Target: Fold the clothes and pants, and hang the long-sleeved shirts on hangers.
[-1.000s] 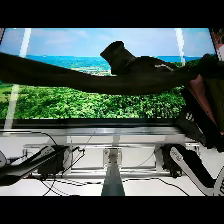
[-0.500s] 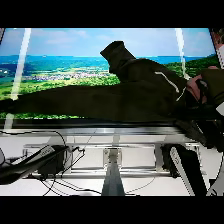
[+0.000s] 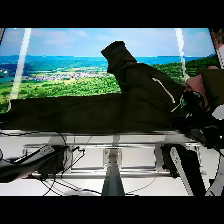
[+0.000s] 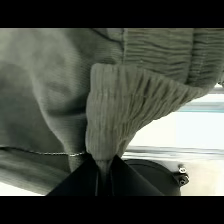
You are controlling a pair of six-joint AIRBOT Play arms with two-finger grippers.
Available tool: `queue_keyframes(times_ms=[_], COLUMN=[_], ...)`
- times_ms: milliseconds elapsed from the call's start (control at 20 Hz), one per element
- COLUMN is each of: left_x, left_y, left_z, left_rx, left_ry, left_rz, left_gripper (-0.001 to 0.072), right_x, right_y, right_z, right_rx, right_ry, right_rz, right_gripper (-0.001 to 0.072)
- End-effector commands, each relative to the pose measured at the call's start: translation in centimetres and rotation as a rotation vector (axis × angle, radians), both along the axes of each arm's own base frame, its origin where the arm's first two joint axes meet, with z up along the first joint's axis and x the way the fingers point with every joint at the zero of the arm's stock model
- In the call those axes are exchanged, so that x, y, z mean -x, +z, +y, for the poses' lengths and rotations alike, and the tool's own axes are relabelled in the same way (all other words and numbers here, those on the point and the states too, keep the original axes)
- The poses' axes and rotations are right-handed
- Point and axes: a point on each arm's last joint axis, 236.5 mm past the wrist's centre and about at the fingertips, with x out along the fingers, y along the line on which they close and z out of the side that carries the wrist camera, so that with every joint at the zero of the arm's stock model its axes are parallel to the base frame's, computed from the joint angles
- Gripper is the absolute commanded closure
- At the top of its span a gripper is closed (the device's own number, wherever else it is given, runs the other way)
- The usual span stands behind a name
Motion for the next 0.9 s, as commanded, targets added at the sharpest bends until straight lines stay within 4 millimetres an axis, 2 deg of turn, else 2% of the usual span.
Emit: queue_keyframes(times_ms=[0, 100, 150, 200, 250, 300, 350, 450, 500, 600, 650, 750, 850], left_x=[-0.4, -0.3, -0.4, -0.6, -0.6, -0.8, -1.1, -2.9, -4.7, -9.7, -13.0, -19.8, -25.4], left_y=[-0.1, -1.0, -1.5, -1.9, -1.9, -1.9, -1.8, -0.8, 0.0, 2.2, 3.3, 5.2, 5.7], left_z=[1.1, 0.9, 0.7, 0.4, 0.4, 0.4, 0.6, 0.8, 0.7, -0.3, -1.8, -7.0, -15.2], left_rx=[-0.03, -0.008, 0.006, 0.021, 0.023, 0.019, 0.007, -0.017, -0.031, -0.04, -0.02, 0.066, 0.217], left_ry=[-0.04, -0.038, -0.034, -0.029, -0.028, -0.03, -0.023, -0.011, 0.008, 0.01, -0.033, -0.127, -0.231], left_rz=[0.008, 0.022, 0.02, 0.015, 0.014, 0.007, -0.012, -0.07, -0.134, -0.29, -0.371, -0.544, -0.656], left_gripper=[0.0684, 0.0683, 0.0682, 0.0636, 0.046, 0.0239, 0.0183, 0.0184, 0.0184, 0.0185, 0.0185, 0.0185, 0.0185], right_x=[0.5, 0.5, 0.6, 0.6, 0.5, 0.5, 0.3, -0.4, -1.0, -2.4, -3.2, -4.8, -6.5], right_y=[-0.1, 0.0, 0.0, 0.0, 0.0, 0.0, 0.0, 0.2, 0.3, 0.6, 0.9, 1.4, 2.0], right_z=[-0.1, 0.0, 0.1, 0.1, 0.2, 0.2, 0.1, -0.1, -0.2, 0.3, 0.8, 1.8, 2.1], right_rx=[0.005, 0.0, -0.004, -0.004, -0.007, -0.007, -0.004, 0.005, 0.009, -0.011, -0.035, -0.081, -0.099], right_ry=[0.004, 0.005, 0.005, 0.005, 0.005, 0.005, 0.003, -0.002, -0.006, -0.015, -0.02, -0.036, -0.056], right_rz=[0.018, 0.021, 0.023, 0.022, 0.021, 0.019, 0.012, -0.02, -0.044, -0.103, -0.135, -0.202, -0.275], right_gripper=[0.068, 0.0679, 0.063, 0.0435, 0.018, 0.0059, 0.0055, 0.0055, 0.0055, 0.0056, 0.0055, 0.0056, 0.0056])
